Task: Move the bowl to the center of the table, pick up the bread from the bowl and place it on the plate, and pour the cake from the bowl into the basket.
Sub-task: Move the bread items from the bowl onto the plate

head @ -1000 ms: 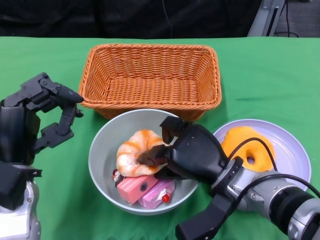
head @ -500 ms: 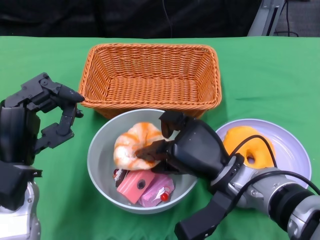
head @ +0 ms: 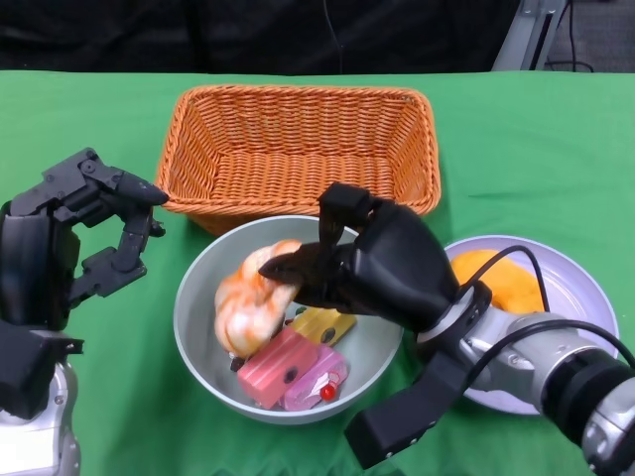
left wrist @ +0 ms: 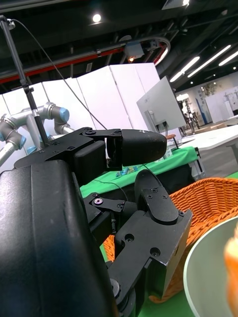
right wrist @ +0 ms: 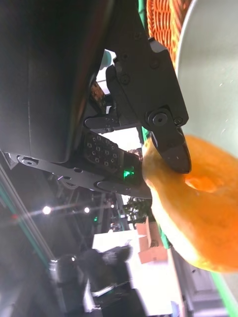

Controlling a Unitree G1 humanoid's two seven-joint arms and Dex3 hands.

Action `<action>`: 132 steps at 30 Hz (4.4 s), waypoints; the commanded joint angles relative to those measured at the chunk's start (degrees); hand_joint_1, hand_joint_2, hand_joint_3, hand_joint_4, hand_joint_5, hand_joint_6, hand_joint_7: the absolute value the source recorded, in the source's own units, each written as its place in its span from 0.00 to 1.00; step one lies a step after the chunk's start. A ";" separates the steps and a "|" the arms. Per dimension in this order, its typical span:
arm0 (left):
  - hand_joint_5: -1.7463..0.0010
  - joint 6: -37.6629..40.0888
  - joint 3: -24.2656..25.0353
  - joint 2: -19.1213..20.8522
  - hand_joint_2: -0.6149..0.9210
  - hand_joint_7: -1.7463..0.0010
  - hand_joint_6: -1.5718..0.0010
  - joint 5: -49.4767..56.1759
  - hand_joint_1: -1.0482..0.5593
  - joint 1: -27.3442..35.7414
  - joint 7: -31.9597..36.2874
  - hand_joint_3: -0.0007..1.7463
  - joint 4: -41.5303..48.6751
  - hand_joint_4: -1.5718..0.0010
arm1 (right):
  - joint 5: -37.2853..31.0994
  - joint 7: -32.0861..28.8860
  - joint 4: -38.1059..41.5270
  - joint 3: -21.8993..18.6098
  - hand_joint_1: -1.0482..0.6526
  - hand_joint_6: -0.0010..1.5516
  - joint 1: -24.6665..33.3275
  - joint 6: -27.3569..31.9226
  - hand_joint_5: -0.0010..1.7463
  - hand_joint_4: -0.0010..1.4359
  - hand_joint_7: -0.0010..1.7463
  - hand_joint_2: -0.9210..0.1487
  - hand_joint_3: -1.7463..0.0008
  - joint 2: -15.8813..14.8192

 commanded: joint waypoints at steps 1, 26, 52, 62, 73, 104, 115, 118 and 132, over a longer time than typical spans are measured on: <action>0.20 -0.23 0.46 1.16 0.82 0.40 0.43 -0.34 0.62 -0.40 0.38 0.52 0.45 0.47 | 2.41 2.61 -4.44 -2.37 0.45 0.75 2.27 -2.05 0.65 0.54 0.05 0.05 1.00 -2.67; 0.19 -1.21 0.62 2.32 0.83 0.39 0.44 -2.72 0.62 -1.49 -2.60 0.51 4.23 0.47 | 6.71 11.64 -28.39 -17.84 0.47 0.74 17.48 -7.69 0.58 0.59 0.14 0.11 1.00 -13.34; 0.18 -2.51 1.18 3.30 0.83 0.39 0.44 -3.07 0.63 -2.21 -3.36 0.51 7.22 0.48 | 7.46 7.51 -32.47 -28.54 0.52 0.62 23.96 -7.82 0.67 0.59 0.43 0.08 0.99 -15.77; 0.18 -2.69 1.29 3.66 0.83 0.38 0.44 -4.12 0.63 -2.47 -4.39 0.50 8.03 0.48 | 7.53 4.59 -31.54 -31.22 0.50 0.57 25.62 -9.39 0.68 0.60 0.52 0.06 0.98 -15.97; 0.17 -2.55 1.85 4.88 0.84 0.38 0.45 -3.94 0.63 -2.80 -4.69 0.50 9.50 0.48 | 8.91 2.81 -30.11 -35.89 0.52 0.60 33.80 -5.12 0.76 0.58 0.48 0.08 0.98 -17.34; 0.18 -2.62 2.81 5.05 0.84 0.40 0.44 -5.00 0.61 -3.54 -6.46 0.48 10.16 0.48 | 8.68 -4.68 -12.84 -29.77 0.56 0.73 29.86 0.74 0.58 0.67 0.24 0.11 1.00 -16.18; 0.18 -2.53 2.83 4.95 0.84 0.39 0.44 -4.82 0.62 -3.36 -6.12 0.49 9.59 0.48 | 9.59 -4.04 -10.47 -27.46 0.55 0.77 29.79 0.49 0.56 0.69 0.17 0.12 1.00 -15.66; 0.18 -2.42 2.84 4.95 0.83 0.39 0.44 -4.64 0.62 -3.33 -5.88 0.50 9.46 0.47 | 10.33 -3.25 -10.81 -27.50 0.56 0.77 29.96 0.44 0.57 0.68 0.16 0.12 1.00 -15.72; 0.17 -2.77 3.04 4.93 0.82 0.37 0.45 -4.71 0.62 -3.66 -6.09 0.53 9.64 0.48 | 10.69 27.36 -36.35 -28.07 0.51 0.77 41.13 23.83 0.47 0.69 0.07 0.09 1.00 -17.29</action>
